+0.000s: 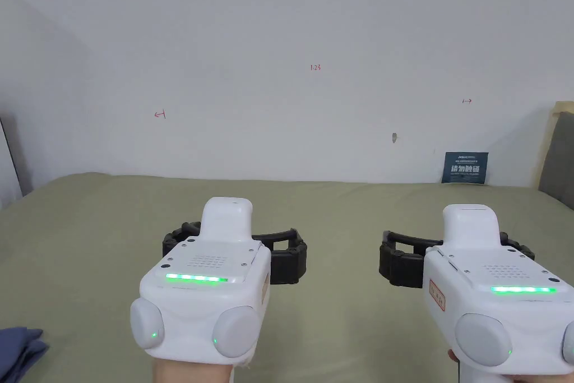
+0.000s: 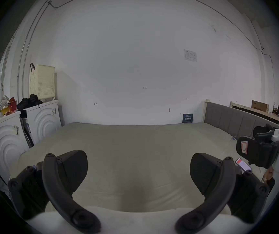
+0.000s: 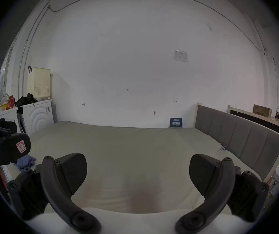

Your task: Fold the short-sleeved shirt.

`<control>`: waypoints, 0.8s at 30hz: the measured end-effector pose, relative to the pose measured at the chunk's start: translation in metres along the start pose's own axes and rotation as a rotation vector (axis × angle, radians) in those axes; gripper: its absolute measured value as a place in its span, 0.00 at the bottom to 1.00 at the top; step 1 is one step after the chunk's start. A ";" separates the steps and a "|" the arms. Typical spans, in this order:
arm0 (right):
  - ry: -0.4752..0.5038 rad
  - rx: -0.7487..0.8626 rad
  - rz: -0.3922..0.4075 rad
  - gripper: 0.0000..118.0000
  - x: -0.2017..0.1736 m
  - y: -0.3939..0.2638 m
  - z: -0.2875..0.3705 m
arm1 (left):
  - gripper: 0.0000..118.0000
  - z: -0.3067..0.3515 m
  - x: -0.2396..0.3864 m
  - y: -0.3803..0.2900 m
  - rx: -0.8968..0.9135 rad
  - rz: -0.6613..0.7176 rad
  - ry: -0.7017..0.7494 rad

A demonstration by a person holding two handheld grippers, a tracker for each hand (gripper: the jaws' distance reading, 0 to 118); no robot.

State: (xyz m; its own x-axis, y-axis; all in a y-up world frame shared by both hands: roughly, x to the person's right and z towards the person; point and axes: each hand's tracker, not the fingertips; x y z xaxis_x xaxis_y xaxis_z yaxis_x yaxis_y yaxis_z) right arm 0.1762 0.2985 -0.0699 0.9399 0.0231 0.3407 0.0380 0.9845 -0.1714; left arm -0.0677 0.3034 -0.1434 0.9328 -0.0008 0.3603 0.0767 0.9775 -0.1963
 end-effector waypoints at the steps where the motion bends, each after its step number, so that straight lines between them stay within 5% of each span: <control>1: -0.002 -0.001 0.000 1.00 0.000 0.000 0.000 | 1.00 0.000 0.000 0.000 0.002 -0.001 0.003; 24: -0.062 0.045 0.062 1.00 -0.005 -0.001 -0.001 | 1.00 0.003 0.002 0.002 0.002 -0.001 0.003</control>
State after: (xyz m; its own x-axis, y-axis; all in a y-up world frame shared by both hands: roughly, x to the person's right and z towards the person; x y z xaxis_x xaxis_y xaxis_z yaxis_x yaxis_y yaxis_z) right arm 0.1723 0.2977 -0.0725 0.9171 0.0937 0.3876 -0.0365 0.9876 -0.1525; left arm -0.0667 0.3064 -0.1398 0.9337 -0.0022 0.3580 0.0767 0.9780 -0.1940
